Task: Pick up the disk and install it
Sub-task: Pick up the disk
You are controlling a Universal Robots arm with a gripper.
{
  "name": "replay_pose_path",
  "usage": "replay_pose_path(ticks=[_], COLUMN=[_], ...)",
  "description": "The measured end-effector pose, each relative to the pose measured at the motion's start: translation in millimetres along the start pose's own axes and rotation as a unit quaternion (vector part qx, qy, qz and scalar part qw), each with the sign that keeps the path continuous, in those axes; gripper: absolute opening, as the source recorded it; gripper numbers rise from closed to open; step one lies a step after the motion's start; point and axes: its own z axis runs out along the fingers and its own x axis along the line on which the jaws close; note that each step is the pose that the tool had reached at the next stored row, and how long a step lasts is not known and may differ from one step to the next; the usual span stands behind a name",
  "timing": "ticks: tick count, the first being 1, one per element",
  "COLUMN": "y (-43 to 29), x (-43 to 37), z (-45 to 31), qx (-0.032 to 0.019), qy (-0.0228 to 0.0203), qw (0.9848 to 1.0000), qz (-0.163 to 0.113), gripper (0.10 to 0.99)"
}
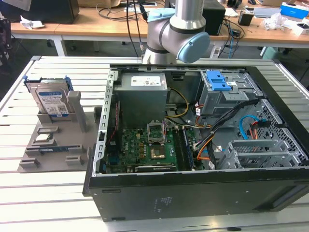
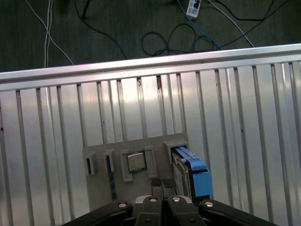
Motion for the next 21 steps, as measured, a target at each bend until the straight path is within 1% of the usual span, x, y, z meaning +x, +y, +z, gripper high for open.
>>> replay_pose_path(ticks=[1,2,3,4,6,7,9,12,13,18,21], y=[0.0,0.0,0.0,0.0,0.0,0.3,0.4,0.3,0.0,-1.5,-4.2], x=[0.0,0.0,0.0,0.0,-0.6,-5.1,-10.0,-24.3,-26.9,-33.8,-38.2], z=[0.0,0.0,0.0,0.0,0.0,0.1,0.3,0.7,0.8,1.9,5.2], qx=[0.0,0.0,0.0,-0.0001,0.0,-0.0001,0.0,0.0,0.0,-0.0001,-0.0001], qy=[0.0,0.0,0.0,0.0001,0.0,0.0001,0.0,0.0,0.0,0.0,0.0004], qw=[1.0,1.0,1.0,1.0,1.0,1.0,1.0,1.0,1.0,1.0,1.0], qz=[0.0,0.0,-0.001,-0.001,-0.001,-0.001,-0.001,-0.001,-0.001,-0.001,-0.001], gripper=[0.169,0.169,0.416,0.482,0.482,0.482,0.482,0.482,0.482,0.482,0.482])
